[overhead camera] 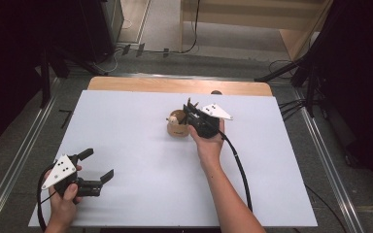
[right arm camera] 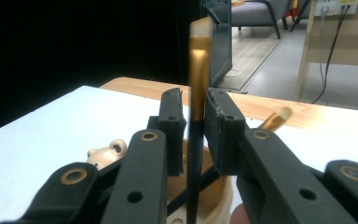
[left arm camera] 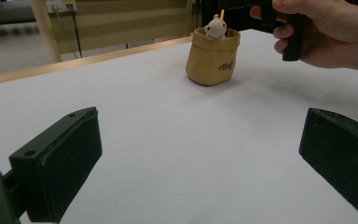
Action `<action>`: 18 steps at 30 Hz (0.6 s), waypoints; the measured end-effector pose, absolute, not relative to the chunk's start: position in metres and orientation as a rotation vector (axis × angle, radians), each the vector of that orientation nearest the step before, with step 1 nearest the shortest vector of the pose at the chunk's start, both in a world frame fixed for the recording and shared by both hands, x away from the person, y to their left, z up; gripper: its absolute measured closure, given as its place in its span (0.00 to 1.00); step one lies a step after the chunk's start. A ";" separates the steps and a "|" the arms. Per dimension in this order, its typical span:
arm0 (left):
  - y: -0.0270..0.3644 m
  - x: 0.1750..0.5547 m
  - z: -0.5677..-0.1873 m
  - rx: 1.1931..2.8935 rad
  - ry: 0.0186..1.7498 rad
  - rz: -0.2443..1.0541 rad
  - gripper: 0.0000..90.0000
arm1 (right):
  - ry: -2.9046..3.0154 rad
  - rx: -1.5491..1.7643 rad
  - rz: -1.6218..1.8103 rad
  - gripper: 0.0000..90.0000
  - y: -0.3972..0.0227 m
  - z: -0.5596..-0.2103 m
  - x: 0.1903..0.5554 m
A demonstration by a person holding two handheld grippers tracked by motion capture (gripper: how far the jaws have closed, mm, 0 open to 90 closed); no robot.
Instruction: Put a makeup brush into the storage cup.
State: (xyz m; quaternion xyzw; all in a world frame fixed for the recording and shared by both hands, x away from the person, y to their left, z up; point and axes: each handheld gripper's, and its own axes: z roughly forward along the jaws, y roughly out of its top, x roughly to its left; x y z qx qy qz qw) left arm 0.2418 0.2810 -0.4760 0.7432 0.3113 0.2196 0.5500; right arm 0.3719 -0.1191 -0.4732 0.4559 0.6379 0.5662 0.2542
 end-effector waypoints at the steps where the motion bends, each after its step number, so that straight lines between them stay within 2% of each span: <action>1: 0.281 0.242 -0.476 1.760 0.737 0.520 0.00 | 1.732 1.233 1.539 0.85 -0.120 -0.473 0.372; 8: 0.279 0.242 -0.476 1.760 0.735 0.520 0.00 | 1.728 1.222 1.531 0.74 -0.128 -0.465 0.364; 18: 0.279 0.243 -0.476 1.758 0.734 0.516 0.00 | 1.726 1.255 1.482 0.46 -0.149 -0.461 0.345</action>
